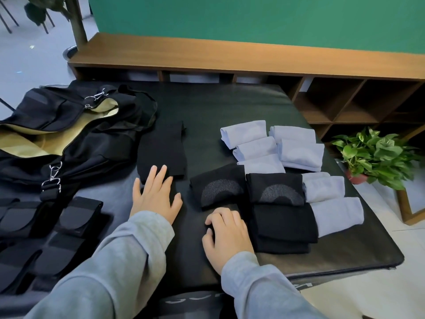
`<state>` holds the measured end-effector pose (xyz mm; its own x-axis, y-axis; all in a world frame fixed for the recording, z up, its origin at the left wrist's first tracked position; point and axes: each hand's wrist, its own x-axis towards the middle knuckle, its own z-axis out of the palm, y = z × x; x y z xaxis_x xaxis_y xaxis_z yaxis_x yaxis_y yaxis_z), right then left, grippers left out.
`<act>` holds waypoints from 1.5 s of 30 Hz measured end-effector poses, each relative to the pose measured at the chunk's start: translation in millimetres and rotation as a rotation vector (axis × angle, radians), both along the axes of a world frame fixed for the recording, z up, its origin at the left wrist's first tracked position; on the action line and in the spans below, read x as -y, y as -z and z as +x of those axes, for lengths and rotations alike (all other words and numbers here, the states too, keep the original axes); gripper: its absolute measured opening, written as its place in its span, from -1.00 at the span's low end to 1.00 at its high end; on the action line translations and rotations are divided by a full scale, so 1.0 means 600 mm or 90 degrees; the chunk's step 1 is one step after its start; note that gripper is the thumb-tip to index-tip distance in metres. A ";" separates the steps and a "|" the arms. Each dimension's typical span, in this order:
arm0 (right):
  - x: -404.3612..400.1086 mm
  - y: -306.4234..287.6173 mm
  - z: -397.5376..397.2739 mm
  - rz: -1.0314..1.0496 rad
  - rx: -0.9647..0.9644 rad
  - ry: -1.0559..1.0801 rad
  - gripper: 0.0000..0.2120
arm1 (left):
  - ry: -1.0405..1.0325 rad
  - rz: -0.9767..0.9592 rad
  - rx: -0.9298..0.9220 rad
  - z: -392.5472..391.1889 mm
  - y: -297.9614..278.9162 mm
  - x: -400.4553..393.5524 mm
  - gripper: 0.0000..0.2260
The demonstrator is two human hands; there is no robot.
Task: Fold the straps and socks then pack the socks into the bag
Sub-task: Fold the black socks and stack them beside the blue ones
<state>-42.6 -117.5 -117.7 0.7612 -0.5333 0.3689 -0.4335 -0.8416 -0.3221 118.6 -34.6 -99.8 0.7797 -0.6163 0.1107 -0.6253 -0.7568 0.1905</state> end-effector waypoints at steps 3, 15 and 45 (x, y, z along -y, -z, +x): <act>0.001 -0.001 0.000 0.007 -0.002 0.003 -0.84 | -0.005 0.036 0.016 0.001 0.000 0.000 -0.51; -0.002 -0.019 -0.004 0.082 -0.038 0.005 -0.86 | -0.012 0.001 -0.012 -0.033 0.001 -0.041 -0.51; -0.050 0.001 -0.063 -0.014 -0.047 -0.021 -0.63 | 0.035 -0.376 0.164 -0.192 0.071 -0.137 -0.68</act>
<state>-80.3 -87.2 -118.4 0.8044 -0.4992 0.3223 -0.4268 -0.8628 -0.2711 3.5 47.7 -142.3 0.6519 -0.4328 0.6227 -0.7413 -0.5365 0.4032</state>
